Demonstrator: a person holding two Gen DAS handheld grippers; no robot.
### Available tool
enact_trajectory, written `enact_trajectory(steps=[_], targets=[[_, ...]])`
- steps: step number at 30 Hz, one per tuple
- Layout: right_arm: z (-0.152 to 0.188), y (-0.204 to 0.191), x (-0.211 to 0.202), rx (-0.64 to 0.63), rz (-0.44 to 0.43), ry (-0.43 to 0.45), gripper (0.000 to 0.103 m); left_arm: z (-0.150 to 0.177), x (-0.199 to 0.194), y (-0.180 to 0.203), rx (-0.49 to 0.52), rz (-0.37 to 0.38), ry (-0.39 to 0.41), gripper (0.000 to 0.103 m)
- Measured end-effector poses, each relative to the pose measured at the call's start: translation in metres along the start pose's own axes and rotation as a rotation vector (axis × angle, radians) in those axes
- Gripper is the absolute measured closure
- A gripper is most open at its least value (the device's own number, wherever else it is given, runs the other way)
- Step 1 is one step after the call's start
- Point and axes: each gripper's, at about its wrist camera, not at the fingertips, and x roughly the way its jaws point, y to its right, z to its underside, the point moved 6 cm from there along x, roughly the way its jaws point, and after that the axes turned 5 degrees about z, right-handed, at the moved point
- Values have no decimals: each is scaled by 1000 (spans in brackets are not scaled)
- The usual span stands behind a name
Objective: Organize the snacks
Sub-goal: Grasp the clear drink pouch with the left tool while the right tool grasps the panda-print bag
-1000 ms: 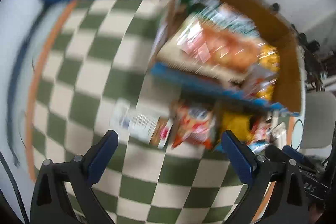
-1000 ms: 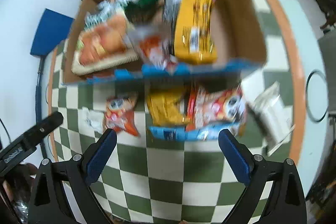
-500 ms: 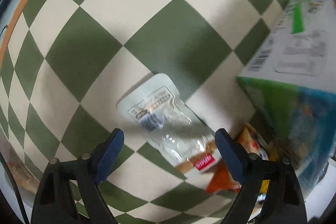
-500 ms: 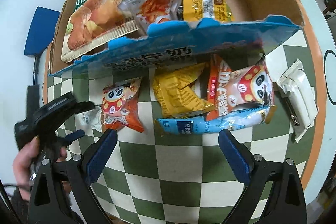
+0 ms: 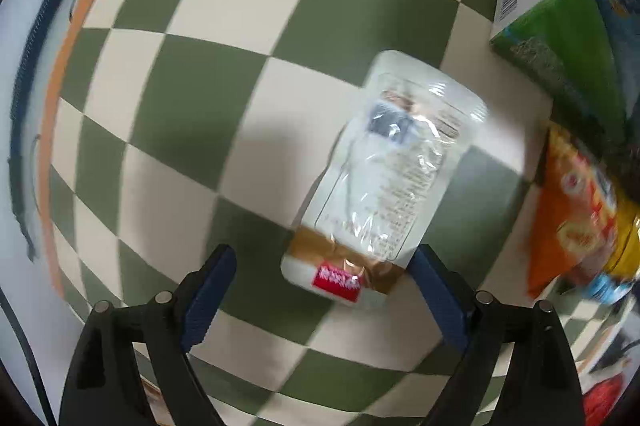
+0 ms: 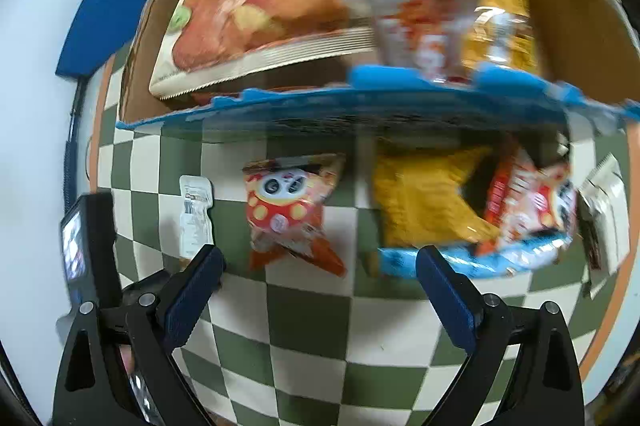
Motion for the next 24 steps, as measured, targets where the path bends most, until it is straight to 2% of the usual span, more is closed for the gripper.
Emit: enact_trajectory(steps=[6, 9, 12, 14, 15, 16, 17, 18, 21, 24], targets=[[-13, -22, 29, -51, 93, -17, 4, -2, -13, 9, 125, -40, 93, 13], [-16, -25, 39, -53, 109, -27, 6, -5, -16, 20, 199, -62, 123, 13], [-18, -28, 48, -62, 134, -45, 17, -9, -13, 29, 244, -56, 114, 14], [-18, -31, 55, -71, 147, -66, 35, -7, -11, 36, 261, -37, 106, 16], [-17, -32, 59, -76, 147, -86, 46, -6, -11, 38, 263, -19, 101, 22], [-16, -33, 63, -77, 142, -103, 50, -4, -11, 41, 262, 24, 91, 29], [-14, -34, 66, -78, 147, -119, 53, -7, -12, 41, 262, 57, 79, 45], [-13, -35, 67, -81, 145, -121, 55, -4, -13, 44, 267, 67, 72, 51], [-12, -38, 67, -99, 157, -107, 58, -2, -14, 52, 300, 44, 82, 57], [-8, -37, 66, -101, 144, -111, 60, 0, -12, 54, 305, 30, 78, 59]])
